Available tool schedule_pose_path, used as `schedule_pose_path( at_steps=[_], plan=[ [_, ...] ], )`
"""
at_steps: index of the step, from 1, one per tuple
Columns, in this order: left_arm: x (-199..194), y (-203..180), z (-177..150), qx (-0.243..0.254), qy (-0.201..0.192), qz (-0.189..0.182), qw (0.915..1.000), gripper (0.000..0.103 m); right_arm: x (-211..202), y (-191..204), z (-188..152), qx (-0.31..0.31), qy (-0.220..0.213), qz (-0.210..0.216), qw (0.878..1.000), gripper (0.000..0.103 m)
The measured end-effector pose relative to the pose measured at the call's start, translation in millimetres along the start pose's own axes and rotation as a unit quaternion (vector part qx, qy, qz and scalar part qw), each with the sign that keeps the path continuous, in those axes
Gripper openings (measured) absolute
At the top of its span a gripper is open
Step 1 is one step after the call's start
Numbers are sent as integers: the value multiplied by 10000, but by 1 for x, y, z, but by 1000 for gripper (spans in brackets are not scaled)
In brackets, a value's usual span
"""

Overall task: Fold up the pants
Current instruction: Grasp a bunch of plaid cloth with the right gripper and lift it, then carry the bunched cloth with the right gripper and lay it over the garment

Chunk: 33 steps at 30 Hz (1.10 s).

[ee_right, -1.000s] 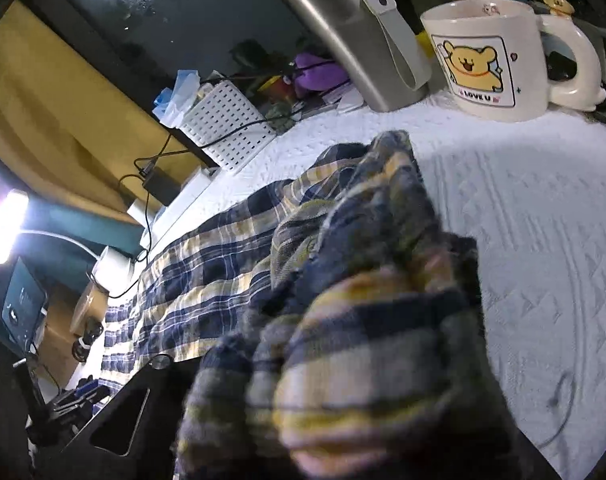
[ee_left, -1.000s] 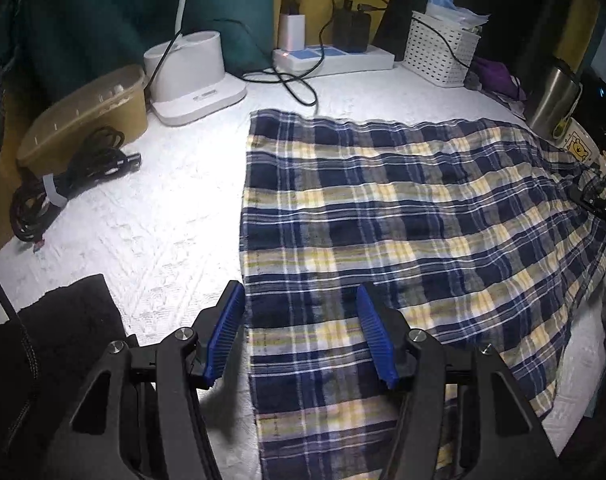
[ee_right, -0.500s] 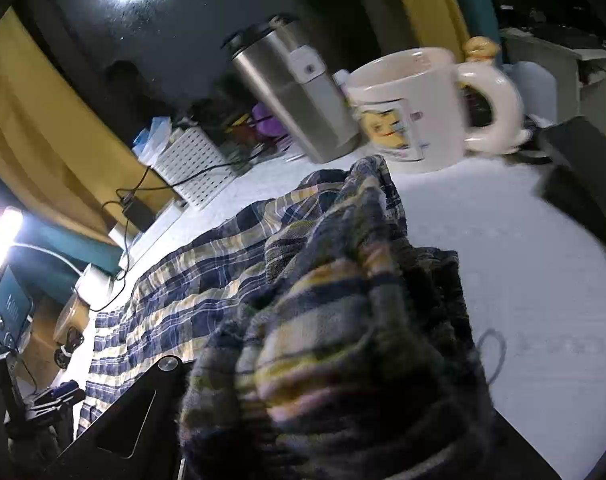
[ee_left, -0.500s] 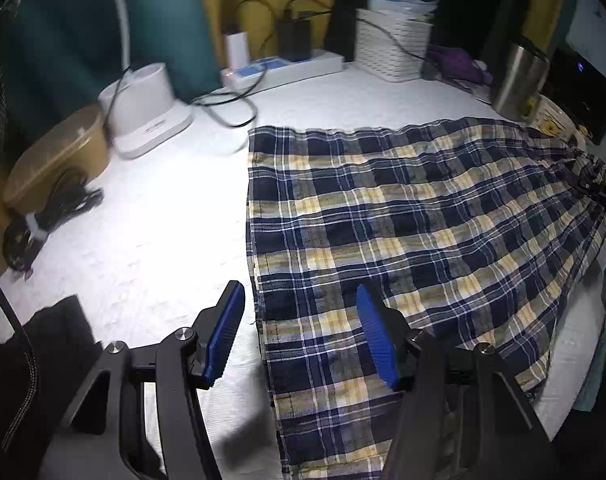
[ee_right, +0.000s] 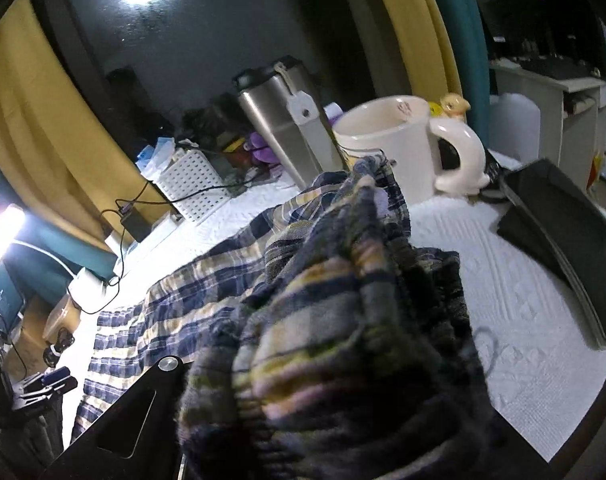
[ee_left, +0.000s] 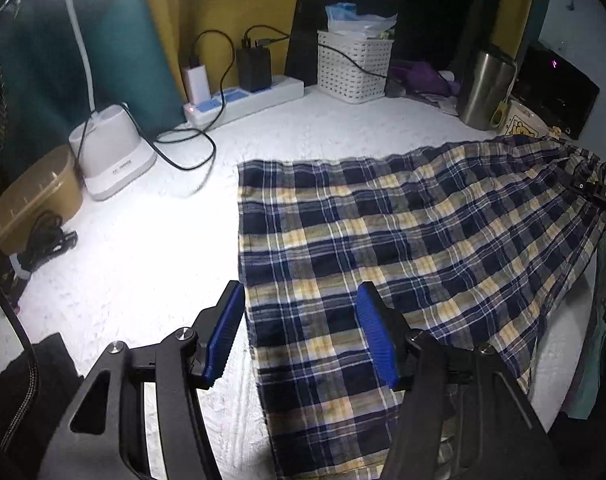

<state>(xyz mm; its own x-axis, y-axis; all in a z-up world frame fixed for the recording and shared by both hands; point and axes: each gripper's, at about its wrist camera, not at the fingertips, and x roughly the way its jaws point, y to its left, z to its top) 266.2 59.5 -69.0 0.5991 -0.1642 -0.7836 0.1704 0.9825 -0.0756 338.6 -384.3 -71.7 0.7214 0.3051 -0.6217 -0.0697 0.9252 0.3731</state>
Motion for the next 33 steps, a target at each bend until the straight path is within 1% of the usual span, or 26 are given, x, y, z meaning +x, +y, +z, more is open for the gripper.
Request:
schedule_pose_path(
  at_steps=[9,12,16,20,23,27,33],
  plan=[
    [-16,15,2,72,-230,-30,9997,58,-6,40,8,-298,-160,30,9994,14],
    [-22,20,1,56,-331,-85,9994,58,-7,55,10,-431,-168,55,9989,14],
    [-27,27,-1,17,-447,-30,9990,58,-5,76,11,-618,-138,118,9979,14],
    [-30,36,-5,-79,-512,-99,9986,58,-3,95,11,-811,-90,193,9965,14],
    [-33,42,-10,-130,-506,-151,9985,58,-1,108,10,-938,-47,279,9952,14],
    [-35,47,-14,-173,-480,-218,9985,58,4,126,7,-1090,55,542,9926,14],
    [-42,56,-23,-342,-555,-220,9976,58,17,158,1,-1334,238,787,9876,14]
  ],
)
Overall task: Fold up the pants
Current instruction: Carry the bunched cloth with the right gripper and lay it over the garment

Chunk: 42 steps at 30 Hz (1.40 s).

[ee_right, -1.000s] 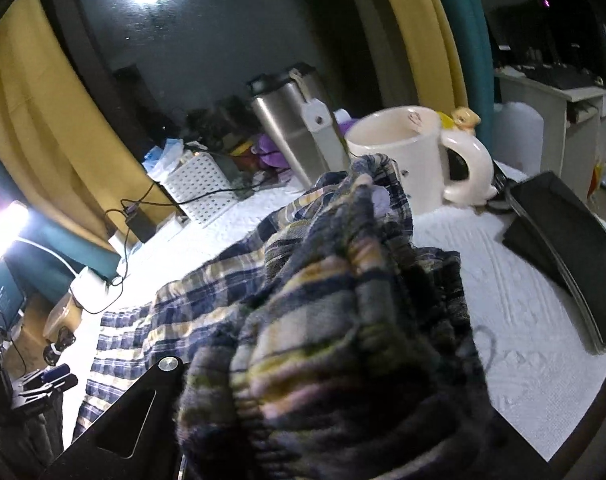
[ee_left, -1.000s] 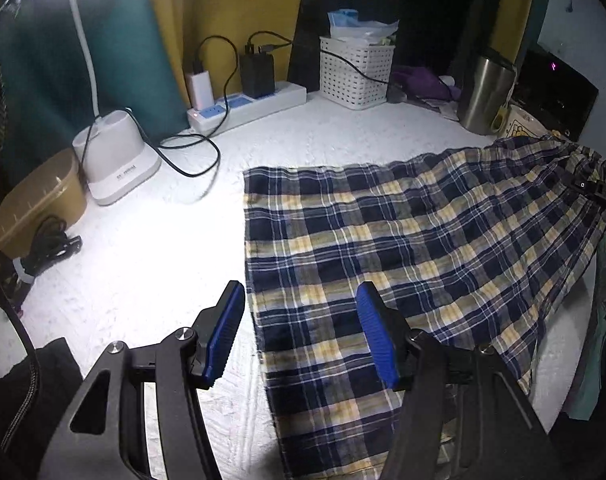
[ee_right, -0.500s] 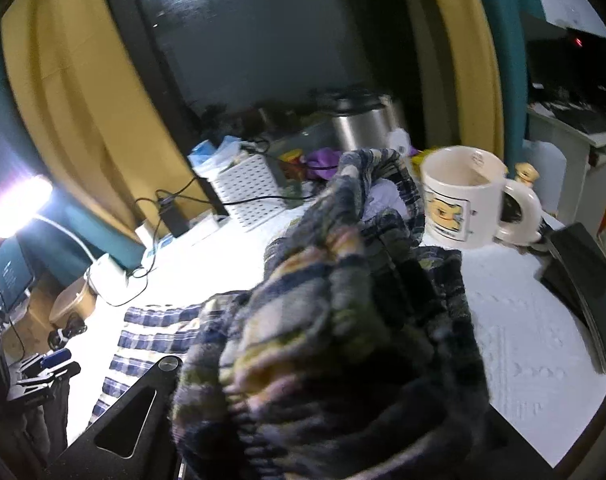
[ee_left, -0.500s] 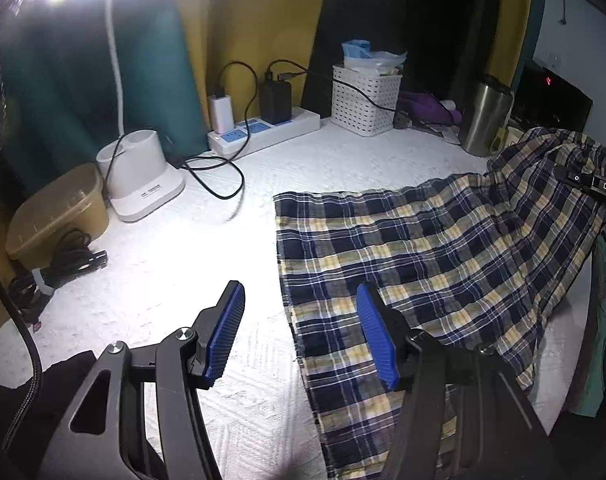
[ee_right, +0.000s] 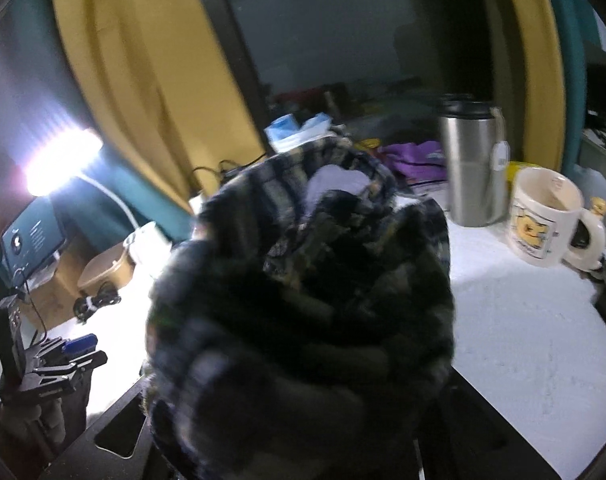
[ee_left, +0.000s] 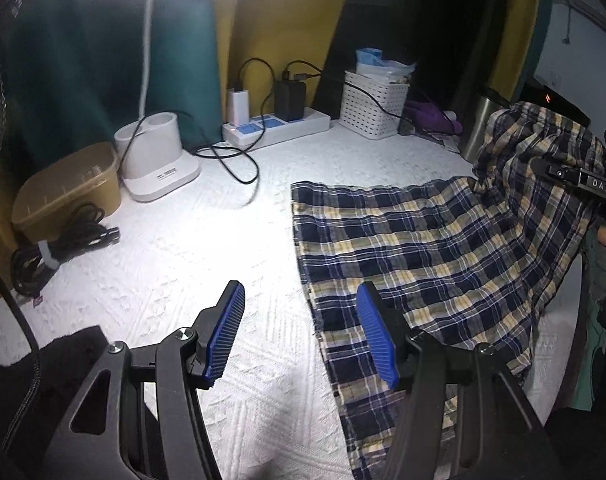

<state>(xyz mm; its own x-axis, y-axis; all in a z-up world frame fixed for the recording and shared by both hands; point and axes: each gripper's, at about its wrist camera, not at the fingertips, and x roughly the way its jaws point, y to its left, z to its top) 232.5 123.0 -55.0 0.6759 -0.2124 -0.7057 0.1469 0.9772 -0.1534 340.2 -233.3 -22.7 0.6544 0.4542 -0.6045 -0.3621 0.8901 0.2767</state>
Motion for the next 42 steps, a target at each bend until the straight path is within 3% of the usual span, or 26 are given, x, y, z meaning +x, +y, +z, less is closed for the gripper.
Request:
schedule_pose_path(
  at_steps=[14,23,38,39,41,42],
  plan=[
    [-19,21,-12,-288,-222,-4,9993,58,50,67,-5,-577,534,434,9960,14],
    [-23,30,-25,-413,-198,-55,9989,58,95,106,-25,-880,1108,650,9878,14],
    [-24,44,-35,-574,-93,81,9983,58,126,135,-48,-1165,1675,577,9773,15],
    [-24,44,-35,-570,-84,98,9983,58,125,135,-48,-1170,1677,589,9771,16],
    [-24,44,-34,-567,-76,123,9983,58,126,136,-49,-1151,1684,700,9765,28],
    [-25,43,-33,-568,-73,133,9983,58,124,137,-49,-1135,1678,808,9759,43]
  ],
)
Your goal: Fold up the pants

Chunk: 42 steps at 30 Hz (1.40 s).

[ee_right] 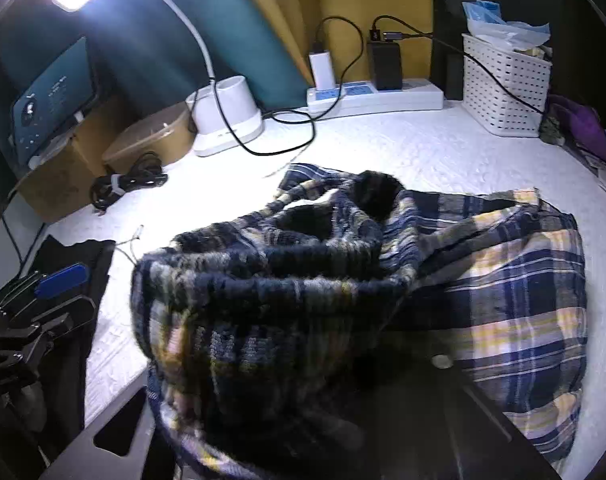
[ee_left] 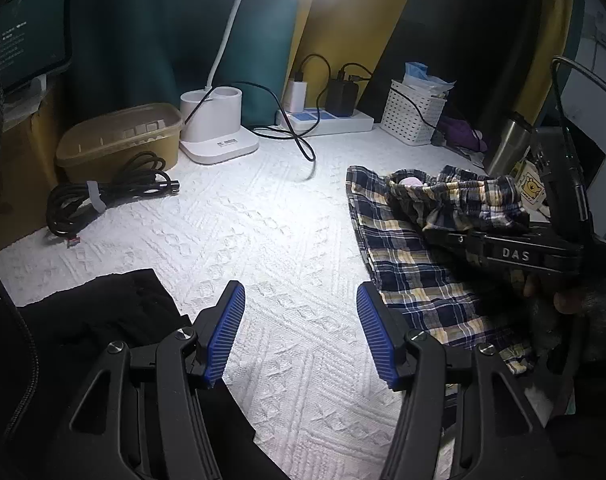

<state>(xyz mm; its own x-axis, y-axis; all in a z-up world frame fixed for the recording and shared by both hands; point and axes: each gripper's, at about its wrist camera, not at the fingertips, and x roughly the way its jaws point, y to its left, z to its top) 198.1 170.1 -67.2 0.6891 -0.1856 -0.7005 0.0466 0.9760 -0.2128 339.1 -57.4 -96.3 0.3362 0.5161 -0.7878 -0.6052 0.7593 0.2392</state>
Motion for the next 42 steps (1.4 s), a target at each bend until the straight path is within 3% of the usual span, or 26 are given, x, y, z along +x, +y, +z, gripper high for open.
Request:
schedule_pose_path(
  at_steps=[1,2,10,14,20,27,29,34,38,42],
  plan=[
    [-1,-1,0,1,0,13,10000,58,-1,1,0,-18,-21,48,10000,60],
    [-1,-2,1,3,-1,28,10000,58,-3,4,-1,-58,-55,112,9999,65],
    [-9,-13,6,91,-25,166,9998,58,-31,11,-7,-130,-268,557,9980,67],
    [-13,-19,11,118,-59,292,9995,58,-64,13,-7,-191,-634,763,9949,80],
    [-15,-35,20,203,-104,352,9991,58,-92,-15,-17,0,-938,491,9944,80],
    [-1,-81,37,757,-122,96,9970,60,-107,-82,-46,725,-1082,-50,9915,80],
    [9,-95,42,914,-107,-41,9957,65,-110,-100,-52,918,-1089,-163,9897,80],
    [37,-118,51,1348,6,-223,9906,65,-117,-135,-68,1168,-1145,-356,9859,80],
    [68,-122,55,1645,262,-28,9860,65,-115,-152,-72,1265,-1157,-317,9847,80],
    [86,-116,58,1665,311,86,9855,65,-106,-153,-63,1055,-1146,-375,9871,64]
  ],
)
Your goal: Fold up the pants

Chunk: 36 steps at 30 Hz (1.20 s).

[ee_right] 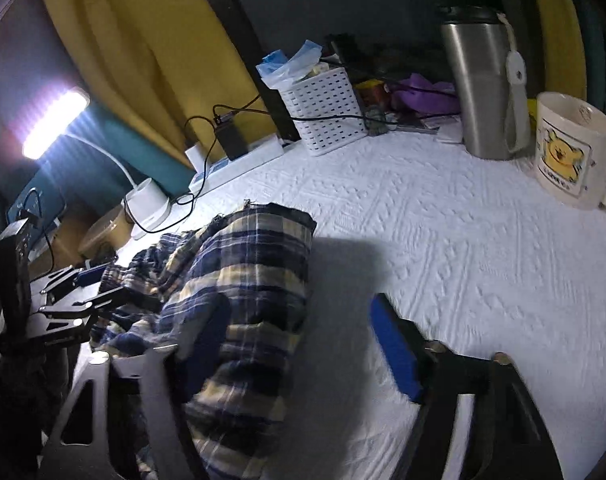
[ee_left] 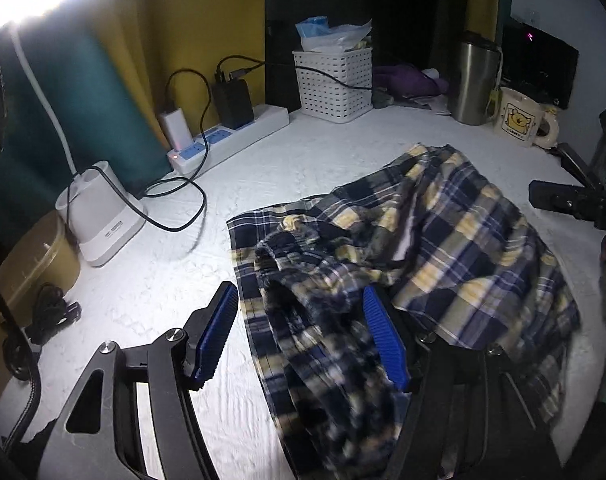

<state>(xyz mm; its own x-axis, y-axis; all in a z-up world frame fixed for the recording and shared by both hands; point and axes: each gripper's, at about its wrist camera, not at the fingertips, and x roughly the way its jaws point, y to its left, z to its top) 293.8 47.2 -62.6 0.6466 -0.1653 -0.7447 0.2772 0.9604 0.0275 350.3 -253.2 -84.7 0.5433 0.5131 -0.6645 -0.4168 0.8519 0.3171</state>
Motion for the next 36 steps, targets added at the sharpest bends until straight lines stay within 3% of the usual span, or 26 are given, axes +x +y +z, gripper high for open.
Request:
schedule_pose_path(
  at_steps=[2,3,6,16,17,18,21,25,30,33,35,36],
  plan=[
    [4,1,0,63,-10,-18,10000,46,9,5,6,-186,21,30,9998,56],
    [7,1,1,116,34,-20,9999,29,16,10,10,-324,65,20,9995,53],
    [8,1,5,179,49,-84,9998,20,33,28,21,-850,84,-36,9963,53],
    [-1,16,28,36,-337,-155,9993,14,82,39,42,-1581,455,-85,9863,52],
    [-1,18,30,2,-362,-171,9992,14,84,39,42,-1599,474,-68,9860,47],
    [0,20,32,-42,-386,-194,9991,14,86,40,41,-1631,506,-26,9853,28],
    [0,24,38,-157,-477,-285,9983,14,85,41,42,-1558,431,-62,9868,16],
    [6,27,46,-248,-571,-345,9975,14,90,35,50,-1239,408,-133,9914,16],
    [29,34,47,-393,-365,-330,9980,14,102,30,54,-1055,356,-385,9930,17],
    [42,36,43,-385,-233,-230,9987,15,112,31,56,-1064,459,-657,9911,26],
    [50,36,40,-327,-161,-115,9993,15,113,32,56,-1129,440,-916,9884,38],
    [54,37,39,-333,-111,-90,9993,15,116,29,57,-1109,514,-1033,9871,49]
  ],
)
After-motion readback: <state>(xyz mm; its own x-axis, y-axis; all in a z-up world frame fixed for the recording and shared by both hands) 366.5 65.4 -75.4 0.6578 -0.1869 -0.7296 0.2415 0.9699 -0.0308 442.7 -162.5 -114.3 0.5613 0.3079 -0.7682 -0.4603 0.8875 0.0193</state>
